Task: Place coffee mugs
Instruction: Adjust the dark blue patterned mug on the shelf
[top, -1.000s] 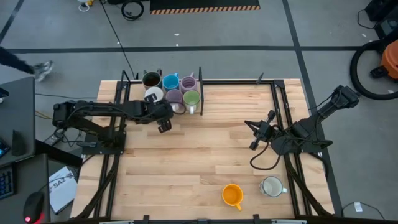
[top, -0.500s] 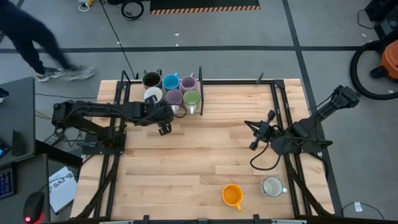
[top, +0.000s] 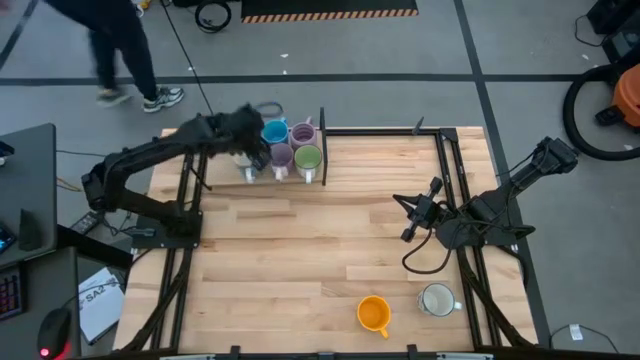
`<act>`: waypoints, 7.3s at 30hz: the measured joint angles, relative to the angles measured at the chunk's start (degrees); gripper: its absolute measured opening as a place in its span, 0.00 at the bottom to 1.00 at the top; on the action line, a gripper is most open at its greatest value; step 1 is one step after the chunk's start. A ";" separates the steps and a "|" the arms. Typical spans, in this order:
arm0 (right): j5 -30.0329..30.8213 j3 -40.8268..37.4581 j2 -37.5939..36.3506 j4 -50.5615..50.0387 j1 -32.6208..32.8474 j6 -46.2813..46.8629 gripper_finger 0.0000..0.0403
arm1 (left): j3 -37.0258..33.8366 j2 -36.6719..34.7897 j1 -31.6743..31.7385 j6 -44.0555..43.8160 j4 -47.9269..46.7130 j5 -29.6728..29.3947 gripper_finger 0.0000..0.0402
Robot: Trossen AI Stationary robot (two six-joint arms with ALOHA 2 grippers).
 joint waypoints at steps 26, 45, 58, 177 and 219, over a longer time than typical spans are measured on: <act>-0.47 0.00 0.02 0.01 0.00 0.21 0.03 | -0.07 3.54 29.33 4.34 0.69 5.83 0.43; -0.52 -0.02 0.02 -0.01 -0.02 0.20 0.03 | -0.09 7.30 29.49 1.88 0.73 10.59 0.43; -0.74 -0.02 0.02 0.01 -0.02 0.20 0.03 | 3.29 5.57 31.57 1.81 -2.25 9.50 0.43; -0.93 -0.04 0.01 0.45 -0.02 0.02 0.03 | 2.69 9.49 30.31 -0.94 -5.69 5.29 0.54; -0.93 -0.04 0.02 0.47 0.00 0.02 0.03 | 2.69 9.51 30.29 -0.02 -5.32 8.41 0.54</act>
